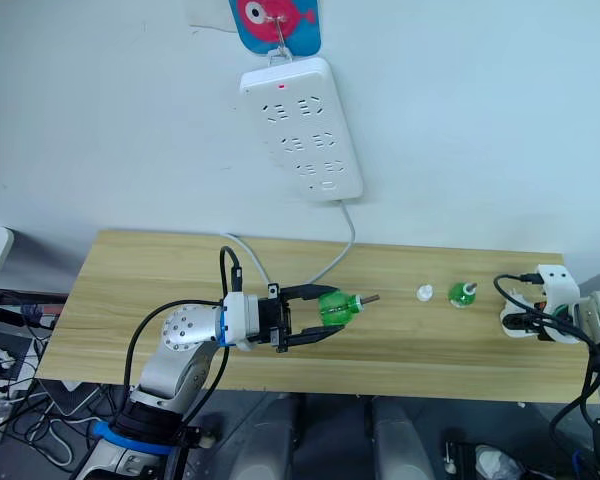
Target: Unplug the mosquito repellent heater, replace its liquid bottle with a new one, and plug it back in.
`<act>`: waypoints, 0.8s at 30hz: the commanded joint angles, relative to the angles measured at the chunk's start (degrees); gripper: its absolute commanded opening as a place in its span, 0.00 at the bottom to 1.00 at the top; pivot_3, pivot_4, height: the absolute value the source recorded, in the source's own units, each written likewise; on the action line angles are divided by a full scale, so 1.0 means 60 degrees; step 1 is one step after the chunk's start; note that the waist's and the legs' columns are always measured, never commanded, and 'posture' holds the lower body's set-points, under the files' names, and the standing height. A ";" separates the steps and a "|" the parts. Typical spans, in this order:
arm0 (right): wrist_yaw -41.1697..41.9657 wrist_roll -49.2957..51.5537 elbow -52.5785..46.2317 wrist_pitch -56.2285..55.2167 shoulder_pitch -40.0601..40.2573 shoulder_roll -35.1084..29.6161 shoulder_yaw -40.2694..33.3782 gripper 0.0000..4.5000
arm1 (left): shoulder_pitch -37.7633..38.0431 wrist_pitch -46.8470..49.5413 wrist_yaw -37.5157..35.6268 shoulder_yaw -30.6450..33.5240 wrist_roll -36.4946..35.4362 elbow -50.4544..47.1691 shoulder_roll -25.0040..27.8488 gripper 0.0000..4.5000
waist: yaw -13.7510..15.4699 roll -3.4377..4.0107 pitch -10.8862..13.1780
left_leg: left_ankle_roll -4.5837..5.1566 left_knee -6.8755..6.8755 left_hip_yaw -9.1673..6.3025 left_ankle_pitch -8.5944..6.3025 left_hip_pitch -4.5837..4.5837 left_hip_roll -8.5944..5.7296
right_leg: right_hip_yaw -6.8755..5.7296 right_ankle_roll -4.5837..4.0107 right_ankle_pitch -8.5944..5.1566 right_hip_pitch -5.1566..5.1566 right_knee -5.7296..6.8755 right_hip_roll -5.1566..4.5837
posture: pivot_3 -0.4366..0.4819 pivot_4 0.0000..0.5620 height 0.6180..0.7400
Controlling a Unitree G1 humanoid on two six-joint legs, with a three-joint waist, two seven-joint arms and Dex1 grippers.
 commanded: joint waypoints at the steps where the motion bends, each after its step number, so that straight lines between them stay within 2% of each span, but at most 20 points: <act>1: 0.0174 0.0004 -0.0461 0.0331 0.0158 -0.0512 -0.0522 0.66 | -0.0001 -0.0166 -0.0020 0.0040 -0.0112 -0.0229 0.0000 0.50 | 0.0000 0.0003 0.0002 | 0.0000 0.0000 0.0000 0.0000 0.0000 0.0000 | 0.0000 0.0000 0.0000 0.0000 0.0000 -0.0001 | 0.71 0.69 1.00; 3: 0.0206 0.0069 -0.0677 0.0517 0.0226 -0.0598 -0.0690 0.66 | -0.0005 -0.0196 -0.0037 0.0034 -0.0110 -0.0196 -0.0012 0.50 | 0.0000 0.0007 0.0004 | 0.0000 0.0000 0.0001 0.0000 -0.0002 0.0000 | 0.0000 0.0000 0.0000 -0.0001 -0.0001 -0.0002 | 0.70 0.68 1.00; 7: 0.1510 0.2178 -0.3328 0.3483 0.1050 -0.1343 -0.2534 0.66 | -0.0123 -0.0129 -0.0330 0.0148 -0.0512 -0.0157 -0.0033 0.50 | 0.0020 0.0030 0.0017 | 0.0000 -0.0001 -0.0009 0.0000 -0.0015 0.0003 | -0.0003 0.0005 -0.0003 -0.0008 0.0001 -0.0005 | 0.69 0.67 1.00; 10: 0.2714 0.4819 -0.4694 0.4382 0.2182 -0.1858 -0.3887 0.66 | -0.0067 -0.0412 -0.0924 0.0117 -0.0776 -0.0248 0.0061 0.50 | 0.0037 0.0042 0.0023 | -0.0002 -0.0002 -0.0015 0.0000 -0.0025 0.0007 | -0.0009 0.0005 -0.0003 -0.0017 0.0000 -0.0005 | 0.68 0.67 1.00; 12: 0.3256 0.7371 -0.5116 0.4405 0.3325 -0.2434 -0.4714 0.66 | -0.0064 -0.0559 -0.1280 0.0107 -0.0973 -0.0323 0.0084 0.50 | 0.0046 0.0040 0.0023 | -0.0002 -0.0007 -0.0021 -0.0002 -0.0032 0.0003 | -0.0019 0.0005 -0.0003 -0.0017 -0.0005 -0.0004 | 0.67 0.66 1.00; 14: 0.2818 0.9572 -0.5142 0.4405 0.3915 -0.2585 -0.5200 0.66 | -0.0108 -0.0697 -0.1599 0.0074 -0.1115 -0.0352 0.0073 0.50 | 0.0055 0.0037 0.0025 | -0.0001 -0.0008 -0.0025 -0.0003 -0.0036 0.0003 | -0.0022 0.0006 -0.0003 -0.0011 -0.0015 -0.0006 | 0.67 0.66 1.00; 16: 0.1915 1.1478 -0.4936 0.4405 0.3917 -0.2534 -0.5227 0.66 | -0.0189 -0.0781 -0.1809 0.0036 -0.1199 -0.0365 0.0047 0.50 | 0.0040 0.0030 0.0029 | 0.0003 0.0003 -0.0018 -0.0005 -0.0037 -0.0003 | -0.0016 0.0013 0.0001 -0.0004 -0.0022 -0.0009 | 0.67 0.66 1.00; 20: -0.0591 1.5095 -0.5454 0.2483 0.4630 -0.2745 -0.4355 0.66 | -0.0447 -0.0783 -0.1969 -0.0013 -0.1253 -0.0323 -0.0026 0.50 | 0.0000 0.0024 0.0032 | 0.0006 0.0008 0.0009 -0.0003 -0.0052 -0.0007 | -0.0009 0.0023 0.0007 -0.0003 -0.0017 -0.0008 | 0.65 0.65 1.00; 24: -0.1600 1.5658 -0.6184 0.1197 0.4503 -0.2173 -0.3627 0.66 | -0.0659 -0.0805 -0.2015 -0.0080 -0.1125 -0.0259 -0.0075 0.50 | -0.0013 0.0022 0.0033 | 0.0005 0.0009 0.0006 -0.0003 -0.0062 -0.0012 | -0.0016 0.0025 0.0007 -0.0007 -0.0020 0.0001 | 0.66 0.65 1.00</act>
